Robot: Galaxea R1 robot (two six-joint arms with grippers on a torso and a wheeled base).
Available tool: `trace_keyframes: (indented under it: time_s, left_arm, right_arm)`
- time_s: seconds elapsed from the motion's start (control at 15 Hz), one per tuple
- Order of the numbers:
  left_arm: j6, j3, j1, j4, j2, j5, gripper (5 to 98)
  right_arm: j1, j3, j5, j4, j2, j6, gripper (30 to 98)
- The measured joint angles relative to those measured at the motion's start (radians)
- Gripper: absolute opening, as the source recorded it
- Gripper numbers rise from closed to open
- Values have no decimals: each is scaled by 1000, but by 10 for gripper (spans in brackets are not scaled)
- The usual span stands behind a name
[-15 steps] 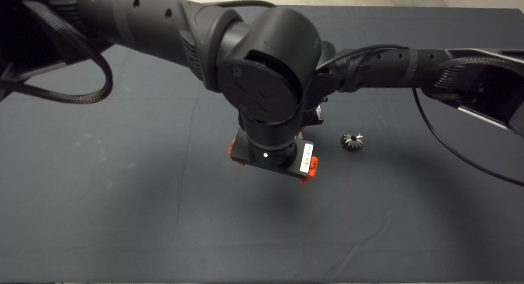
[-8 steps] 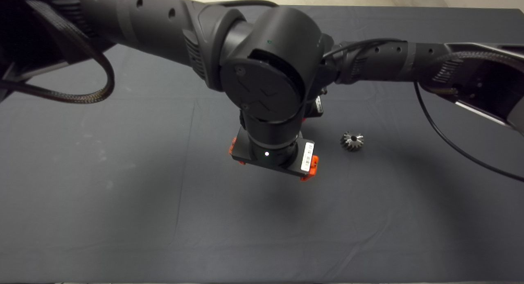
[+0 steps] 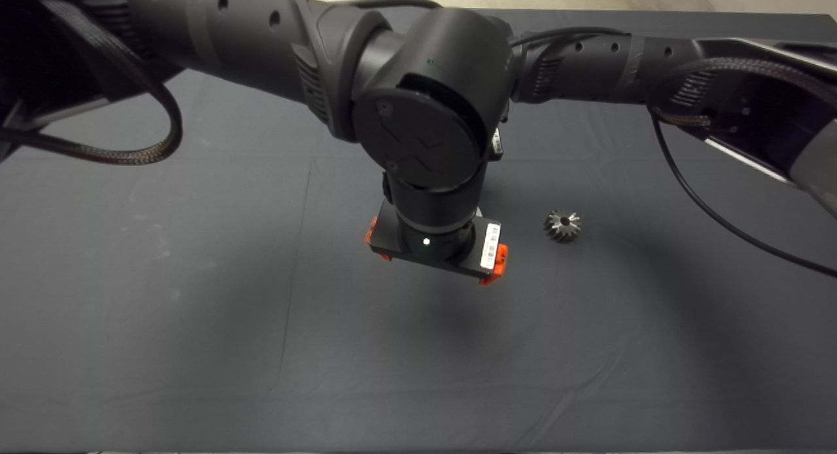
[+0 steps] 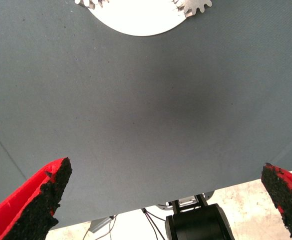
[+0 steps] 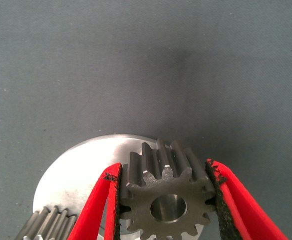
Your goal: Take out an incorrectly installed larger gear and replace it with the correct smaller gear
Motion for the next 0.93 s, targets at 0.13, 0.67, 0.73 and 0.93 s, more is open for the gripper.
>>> trace_keyframes:
  time_s: [0.13, 0.67, 0.73, 0.93]
  left_arm:
    - [0, 0, 0, 0, 0, 0, 976]
    - [0, 0, 0, 0, 2, 0, 976]
    - [0, 0, 0, 0, 2, 0, 976]
    - [0, 0, 0, 0, 2, 0, 976]
  right_arm:
    - [0, -2, 0, 0, 3, -2, 357]
    - [40, -2, 0, 84, 5, -3, 357]
    - [38, -2, 0, 90, 5, -4, 356]
    - [38, -2, 0, 93, 5, -6, 358]
